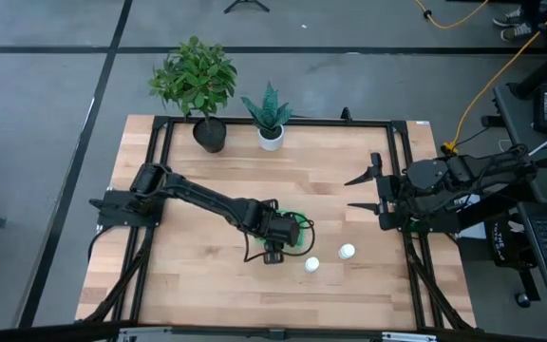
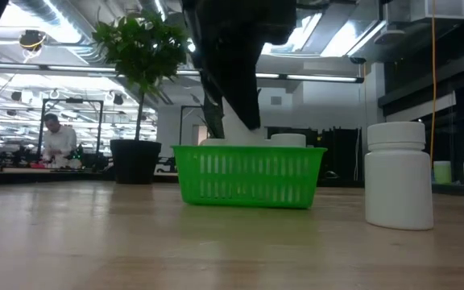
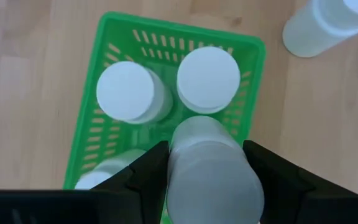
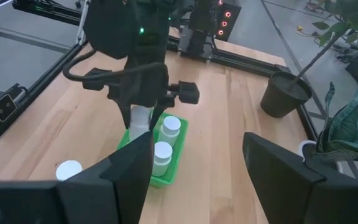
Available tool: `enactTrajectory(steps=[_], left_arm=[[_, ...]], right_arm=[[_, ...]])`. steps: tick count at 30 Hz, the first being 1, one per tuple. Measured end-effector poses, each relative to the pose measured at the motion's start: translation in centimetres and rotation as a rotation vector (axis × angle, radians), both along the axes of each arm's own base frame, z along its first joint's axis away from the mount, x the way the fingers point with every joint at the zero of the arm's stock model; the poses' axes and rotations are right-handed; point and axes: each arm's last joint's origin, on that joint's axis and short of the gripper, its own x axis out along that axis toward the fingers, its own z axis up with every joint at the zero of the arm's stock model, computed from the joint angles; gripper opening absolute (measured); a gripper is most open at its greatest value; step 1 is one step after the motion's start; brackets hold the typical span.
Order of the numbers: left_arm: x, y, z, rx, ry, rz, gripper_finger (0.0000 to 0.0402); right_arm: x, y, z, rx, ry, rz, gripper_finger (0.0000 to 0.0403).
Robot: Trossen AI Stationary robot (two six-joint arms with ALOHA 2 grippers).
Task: Pick and place pill bottles into a basket
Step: Put the white pill bottle into the green bin
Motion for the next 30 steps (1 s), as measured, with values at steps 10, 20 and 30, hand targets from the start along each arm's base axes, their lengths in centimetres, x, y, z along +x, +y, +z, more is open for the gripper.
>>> enactTrajectory(steps=[10, 20, 30], left_arm=[[0.7, 0.4, -1.8, -0.02, 0.034, -0.014, 0.0177], [1.1, 0.9, -2.2, -0.03, 0.037, -0.018, 0.0177], [1.1, 1.0, -2.2, -0.043, 0.04, -0.021, 0.0184]], right_arm=[[0.0, 0.0, 0.0, 0.0, 0.005, 0.0, 0.0248], [0.0, 0.0, -0.1, 0.0, 0.007, 0.0, 0.0248], [0.0, 0.0, -0.1, 0.019, 0.008, -0.008, 0.0248]])
